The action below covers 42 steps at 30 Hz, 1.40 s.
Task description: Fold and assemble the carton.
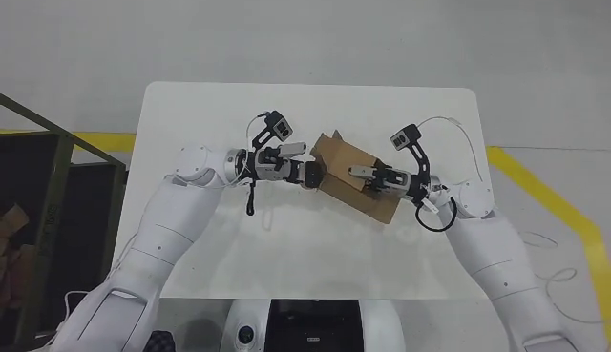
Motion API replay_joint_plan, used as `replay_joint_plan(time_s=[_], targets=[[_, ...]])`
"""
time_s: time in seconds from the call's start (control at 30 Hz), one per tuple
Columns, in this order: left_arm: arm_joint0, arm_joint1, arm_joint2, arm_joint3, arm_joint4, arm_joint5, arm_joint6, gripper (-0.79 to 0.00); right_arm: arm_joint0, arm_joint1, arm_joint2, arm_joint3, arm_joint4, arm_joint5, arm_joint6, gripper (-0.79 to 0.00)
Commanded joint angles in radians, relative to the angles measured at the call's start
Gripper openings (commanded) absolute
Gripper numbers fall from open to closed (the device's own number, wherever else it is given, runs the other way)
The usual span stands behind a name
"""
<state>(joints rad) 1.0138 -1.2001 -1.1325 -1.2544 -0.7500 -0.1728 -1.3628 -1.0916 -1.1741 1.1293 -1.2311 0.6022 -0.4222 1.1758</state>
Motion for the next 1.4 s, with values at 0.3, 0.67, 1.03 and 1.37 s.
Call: replay_joint_plan(time_s=[0.3,0.67,1.03,1.37], targets=[[-0.008,-0.005,0.025,0.013,-0.004,0.011,0.0,0.0,-0.016,-0.001,0.014,-0.023,0.02,0.006,-0.054,-0.785],[-0.027,-0.01,0.038,0.04,-0.016,0.007,-0.002,0.0,-0.045,-0.004,0.002,-0.076,0.023,0.003,-0.08,-0.785],[-0.035,-0.013,0.042,0.048,-0.024,0.011,-0.01,0.0,-0.072,-0.007,-0.016,-0.118,0.026,0.015,-0.064,-0.785],[-0.058,-0.016,0.044,0.091,-0.037,-0.007,-0.029,0.0,-0.069,-0.011,-0.034,-0.129,-0.01,0.013,-0.096,-0.785]])
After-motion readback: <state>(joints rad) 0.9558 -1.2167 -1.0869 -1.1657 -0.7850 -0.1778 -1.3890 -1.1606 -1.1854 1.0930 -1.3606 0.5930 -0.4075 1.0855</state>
